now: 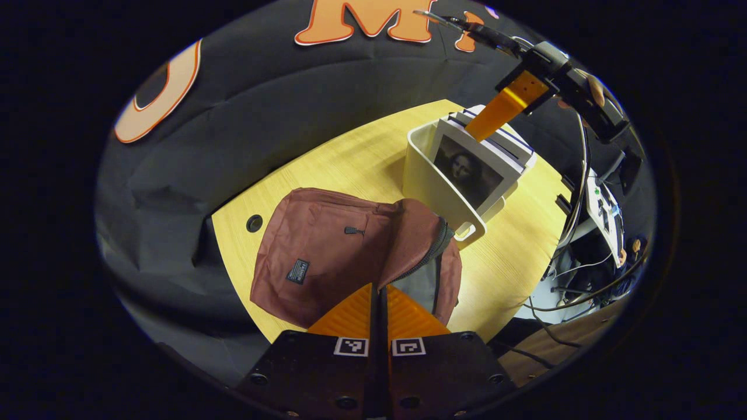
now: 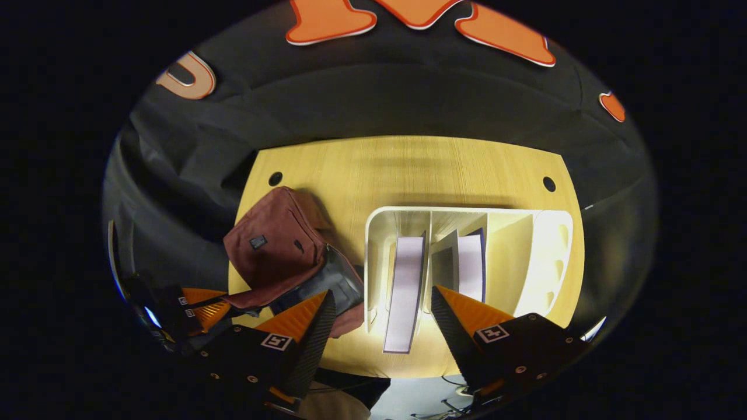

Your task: Open the schoolbag, grab two books from the bookshelf and put them into the schoolbag.

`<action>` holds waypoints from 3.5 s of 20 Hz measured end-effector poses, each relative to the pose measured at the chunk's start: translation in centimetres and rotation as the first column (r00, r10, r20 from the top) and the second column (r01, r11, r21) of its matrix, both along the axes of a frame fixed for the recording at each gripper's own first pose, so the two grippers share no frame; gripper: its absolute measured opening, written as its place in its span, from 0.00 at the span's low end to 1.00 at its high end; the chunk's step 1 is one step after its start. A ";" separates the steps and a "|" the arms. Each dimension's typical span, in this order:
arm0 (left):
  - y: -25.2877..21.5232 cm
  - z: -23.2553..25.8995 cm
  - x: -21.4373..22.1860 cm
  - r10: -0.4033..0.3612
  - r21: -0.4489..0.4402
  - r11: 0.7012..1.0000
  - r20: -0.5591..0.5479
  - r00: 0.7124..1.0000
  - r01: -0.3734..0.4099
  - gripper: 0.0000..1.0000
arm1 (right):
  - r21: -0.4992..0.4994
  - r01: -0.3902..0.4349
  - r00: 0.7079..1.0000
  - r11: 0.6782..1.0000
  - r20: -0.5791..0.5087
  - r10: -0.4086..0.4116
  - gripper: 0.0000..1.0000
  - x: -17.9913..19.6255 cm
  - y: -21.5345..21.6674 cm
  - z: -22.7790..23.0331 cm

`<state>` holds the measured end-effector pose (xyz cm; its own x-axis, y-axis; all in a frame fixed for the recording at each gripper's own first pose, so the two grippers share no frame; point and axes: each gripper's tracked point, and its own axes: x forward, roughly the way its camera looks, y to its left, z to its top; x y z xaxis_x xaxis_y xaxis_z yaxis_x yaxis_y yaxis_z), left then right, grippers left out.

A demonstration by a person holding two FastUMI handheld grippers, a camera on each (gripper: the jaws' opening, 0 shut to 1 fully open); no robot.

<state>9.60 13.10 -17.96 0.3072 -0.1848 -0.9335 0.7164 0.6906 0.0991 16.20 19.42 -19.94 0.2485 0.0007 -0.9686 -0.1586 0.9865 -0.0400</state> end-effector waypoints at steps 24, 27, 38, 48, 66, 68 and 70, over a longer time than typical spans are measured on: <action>0.4 -0.9 -0.7 0.013 0.038 0.999 -0.017 1.000 -0.012 0.01 | -0.043 0.090 0.995 0.995 -0.037 -0.092 0.33 0.1 -2.2 -1.1; 0.5 -1.3 -1.0 0.012 0.045 0.999 -0.021 1.000 -0.011 0.01 | -0.037 0.090 0.996 0.995 0.009 -0.090 0.33 -0.4 -2.4 1.7; 1.3 -2.4 -0.1 0.039 0.076 0.996 -0.022 0.999 -0.037 0.01 | 0.139 0.132 0.966 0.981 0.204 -0.159 0.32 -5.1 -1.6 13.5; 1.0 -1.4 0.1 0.032 0.083 0.996 0.027 0.999 -0.035 0.01 | 0.566 0.318 0.887 0.761 0.107 -0.450 0.31 -15.6 -0.1 6.9; -1.5 1.5 -1.7 0.009 0.082 0.997 0.070 0.997 -0.015 0.01 | 0.783 0.466 0.733 0.411 -0.082 -0.675 0.31 -10.1 10.6 -10.8; -1.8 1.9 -1.8 0.004 0.080 0.997 0.077 0.997 -0.010 0.01 | 0.786 0.454 0.741 0.419 -0.072 -0.668 0.31 -9.1 12.1 -11.2; -2.1 2.1 -1.8 -0.004 0.078 0.997 0.082 0.997 -0.002 0.01 | 0.782 0.456 0.737 0.425 -0.063 -0.673 0.31 -8.4 13.2 -11.9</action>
<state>7.80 10.98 -15.86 0.3830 -0.1128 -0.9168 0.7046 0.6775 0.2110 7.81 32.60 -31.81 0.6674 0.4188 -0.6158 0.3527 0.5505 0.7567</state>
